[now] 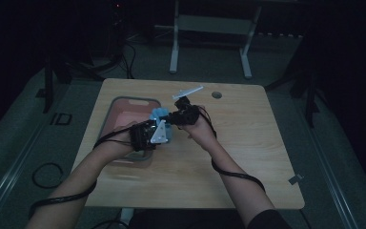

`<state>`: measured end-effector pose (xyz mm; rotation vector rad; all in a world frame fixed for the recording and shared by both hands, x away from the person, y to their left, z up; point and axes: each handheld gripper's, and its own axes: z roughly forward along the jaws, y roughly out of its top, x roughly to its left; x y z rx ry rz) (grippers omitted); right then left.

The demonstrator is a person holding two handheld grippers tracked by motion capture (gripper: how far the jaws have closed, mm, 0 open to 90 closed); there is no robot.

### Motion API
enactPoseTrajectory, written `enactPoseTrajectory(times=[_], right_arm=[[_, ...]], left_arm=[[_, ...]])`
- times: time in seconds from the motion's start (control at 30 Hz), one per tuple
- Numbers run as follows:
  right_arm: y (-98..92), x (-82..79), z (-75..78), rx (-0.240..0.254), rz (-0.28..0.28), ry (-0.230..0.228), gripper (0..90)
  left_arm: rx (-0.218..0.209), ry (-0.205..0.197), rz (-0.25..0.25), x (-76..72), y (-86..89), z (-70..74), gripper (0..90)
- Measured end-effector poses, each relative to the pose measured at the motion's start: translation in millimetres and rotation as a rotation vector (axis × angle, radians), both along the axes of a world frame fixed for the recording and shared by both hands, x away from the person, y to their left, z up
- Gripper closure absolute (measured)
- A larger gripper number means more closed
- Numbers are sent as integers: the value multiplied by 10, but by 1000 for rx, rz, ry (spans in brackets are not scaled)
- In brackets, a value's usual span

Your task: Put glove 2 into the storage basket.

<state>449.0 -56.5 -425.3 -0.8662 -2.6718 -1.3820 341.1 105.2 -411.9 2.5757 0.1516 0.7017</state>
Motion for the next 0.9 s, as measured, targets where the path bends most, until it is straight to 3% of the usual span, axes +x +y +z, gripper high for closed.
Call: enactPoseTrajectory(times=[0.57, 0.9], right_arm=[[598, 21, -75, -16, 67, 7, 771], [931, 28, -208, -10, 91, 23, 770]], left_arm=[[-1, 25, 45, -48, 539, -41, 759], [-15, 48, 85, -49, 840, -160, 759]])
